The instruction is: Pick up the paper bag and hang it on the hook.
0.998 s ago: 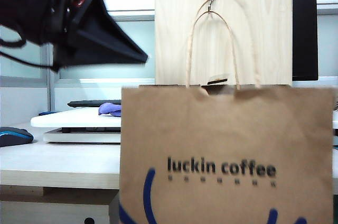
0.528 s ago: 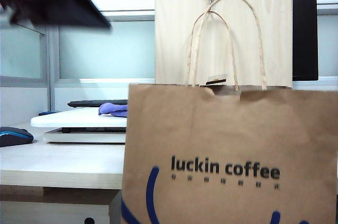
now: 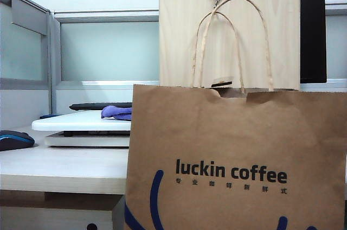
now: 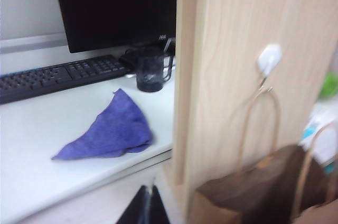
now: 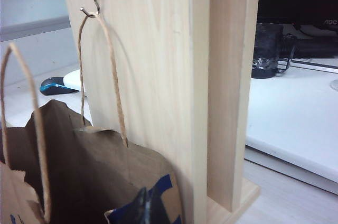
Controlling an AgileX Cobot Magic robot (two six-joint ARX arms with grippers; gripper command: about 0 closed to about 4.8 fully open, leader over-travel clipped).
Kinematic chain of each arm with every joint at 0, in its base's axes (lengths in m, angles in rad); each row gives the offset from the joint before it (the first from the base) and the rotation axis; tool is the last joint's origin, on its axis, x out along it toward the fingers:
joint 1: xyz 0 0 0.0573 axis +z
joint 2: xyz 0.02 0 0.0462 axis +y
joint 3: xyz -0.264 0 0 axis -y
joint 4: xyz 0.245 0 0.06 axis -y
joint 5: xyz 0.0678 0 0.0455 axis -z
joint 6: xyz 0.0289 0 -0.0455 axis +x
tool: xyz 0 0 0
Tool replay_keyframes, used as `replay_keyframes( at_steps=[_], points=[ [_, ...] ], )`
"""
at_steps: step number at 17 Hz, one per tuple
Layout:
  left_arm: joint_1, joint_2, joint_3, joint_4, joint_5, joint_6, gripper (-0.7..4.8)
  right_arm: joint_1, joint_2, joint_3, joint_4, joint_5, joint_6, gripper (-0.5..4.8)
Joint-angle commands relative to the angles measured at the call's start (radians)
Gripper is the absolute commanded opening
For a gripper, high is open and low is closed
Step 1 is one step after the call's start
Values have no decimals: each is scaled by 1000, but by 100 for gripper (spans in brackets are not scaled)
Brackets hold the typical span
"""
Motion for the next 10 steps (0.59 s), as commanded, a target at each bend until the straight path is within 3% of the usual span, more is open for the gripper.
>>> replay_keyframes(
  at_steps=[1,7,8,9,10],
  points=[
    [2,-130,1,-66,5,-87,-4,2,0,-7,14,0,0,0],
    [2,-247,1,-82,7,-84,-4,2,0,-7,13,-2,0,0],
    [2,-261,1,-103,4,11,-4,2,0,-7,13,-2,0,0],
    [2,-278,1,-149,-45,65,-4,2,0,-7,14,-2,0,0],
    [2,-301,1,-209,-237,57,-4,2,0,-7,14,-2,0,0]
  ],
)
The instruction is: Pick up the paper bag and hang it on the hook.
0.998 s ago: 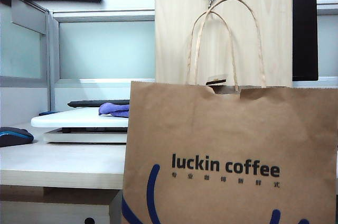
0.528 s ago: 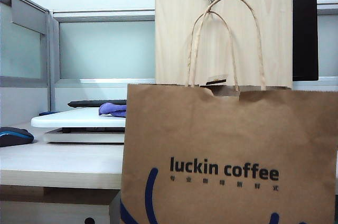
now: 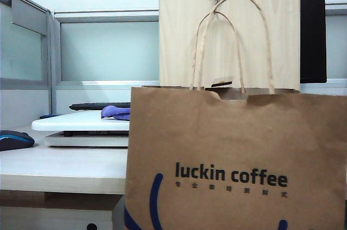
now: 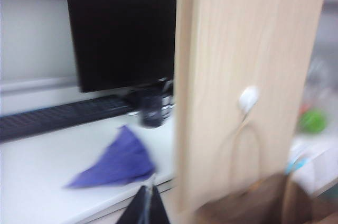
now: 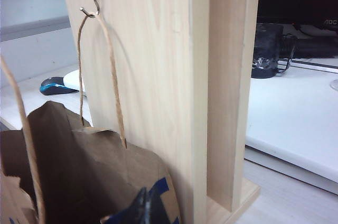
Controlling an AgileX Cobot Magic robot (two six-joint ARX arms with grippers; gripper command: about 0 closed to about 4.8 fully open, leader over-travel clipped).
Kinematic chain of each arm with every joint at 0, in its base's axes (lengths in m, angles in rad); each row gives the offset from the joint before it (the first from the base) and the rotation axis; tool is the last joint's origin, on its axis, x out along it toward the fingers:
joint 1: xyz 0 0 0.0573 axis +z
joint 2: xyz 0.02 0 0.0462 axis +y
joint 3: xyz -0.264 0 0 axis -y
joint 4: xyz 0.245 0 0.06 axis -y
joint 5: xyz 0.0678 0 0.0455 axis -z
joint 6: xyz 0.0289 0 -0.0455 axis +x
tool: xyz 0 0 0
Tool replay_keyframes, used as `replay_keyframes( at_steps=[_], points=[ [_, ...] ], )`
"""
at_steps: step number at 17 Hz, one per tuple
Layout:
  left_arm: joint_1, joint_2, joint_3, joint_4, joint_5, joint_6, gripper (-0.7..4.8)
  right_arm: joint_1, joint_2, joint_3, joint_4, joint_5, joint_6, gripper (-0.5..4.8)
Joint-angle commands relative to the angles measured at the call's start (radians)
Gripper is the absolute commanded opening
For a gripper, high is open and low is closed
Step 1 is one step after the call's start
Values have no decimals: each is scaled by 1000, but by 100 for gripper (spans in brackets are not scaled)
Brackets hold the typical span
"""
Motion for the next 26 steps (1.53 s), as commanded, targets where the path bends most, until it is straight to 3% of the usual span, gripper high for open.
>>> replay_keyframes(
  at_steps=[1,2,4,7,10,13,20,26],
  points=[
    [4,-51,0,-137,-362,48,-4,2,0,-7,14,-2,0,0],
    [17,-74,0,-160,-417,49,-4,2,0,-7,13,-2,0,0],
    [82,-145,-5,-194,-414,60,-4,2,0,-7,13,-2,0,0],
    [250,-167,-12,-193,-230,56,-4,2,0,-7,15,-3,0,0],
    [477,-167,-87,-142,34,34,-4,8,0,-7,13,-3,0,0],
    [592,-167,-218,-2,112,-26,-4,7,0,-7,13,-2,0,0],
    [612,-167,-499,380,122,-106,-4,6,0,-7,13,-2,0,0],
    [613,-167,-504,321,121,-96,-4,6,0,-7,13,-2,0,0]
  ],
)
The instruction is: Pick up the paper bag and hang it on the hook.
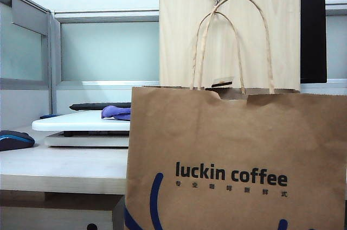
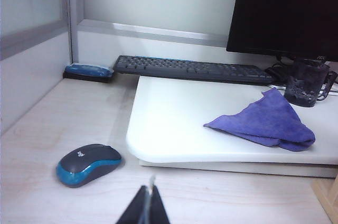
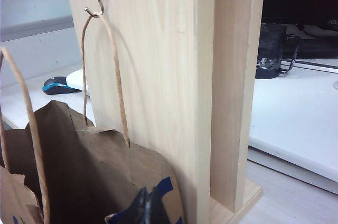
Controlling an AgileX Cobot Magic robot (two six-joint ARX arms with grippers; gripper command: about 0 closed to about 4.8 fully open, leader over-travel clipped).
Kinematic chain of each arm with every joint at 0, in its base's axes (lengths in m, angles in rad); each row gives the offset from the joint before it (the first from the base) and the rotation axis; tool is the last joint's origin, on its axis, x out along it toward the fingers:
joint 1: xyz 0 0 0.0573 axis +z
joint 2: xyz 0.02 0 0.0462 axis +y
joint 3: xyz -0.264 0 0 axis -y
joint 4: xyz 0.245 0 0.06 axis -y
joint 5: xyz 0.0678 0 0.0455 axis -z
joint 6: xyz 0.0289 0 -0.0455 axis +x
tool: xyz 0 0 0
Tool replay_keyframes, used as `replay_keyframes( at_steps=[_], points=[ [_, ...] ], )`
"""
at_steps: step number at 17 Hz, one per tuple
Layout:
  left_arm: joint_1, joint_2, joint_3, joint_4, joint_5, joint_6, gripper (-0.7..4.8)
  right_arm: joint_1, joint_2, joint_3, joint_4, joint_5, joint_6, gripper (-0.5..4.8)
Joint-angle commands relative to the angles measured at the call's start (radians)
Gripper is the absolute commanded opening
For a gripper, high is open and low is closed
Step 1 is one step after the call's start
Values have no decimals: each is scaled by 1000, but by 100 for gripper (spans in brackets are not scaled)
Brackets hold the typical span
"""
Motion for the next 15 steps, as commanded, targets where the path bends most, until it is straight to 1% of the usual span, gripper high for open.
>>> replay_keyframes(
  at_steps=[1,15],
  points=[
    [2,0,1,6,5,8,-4,0,0,-7,14,-2,0,0],
    [2,0,1,-2,4,8,-4,0,0,-7,14,-2,0,0]
  ],
)
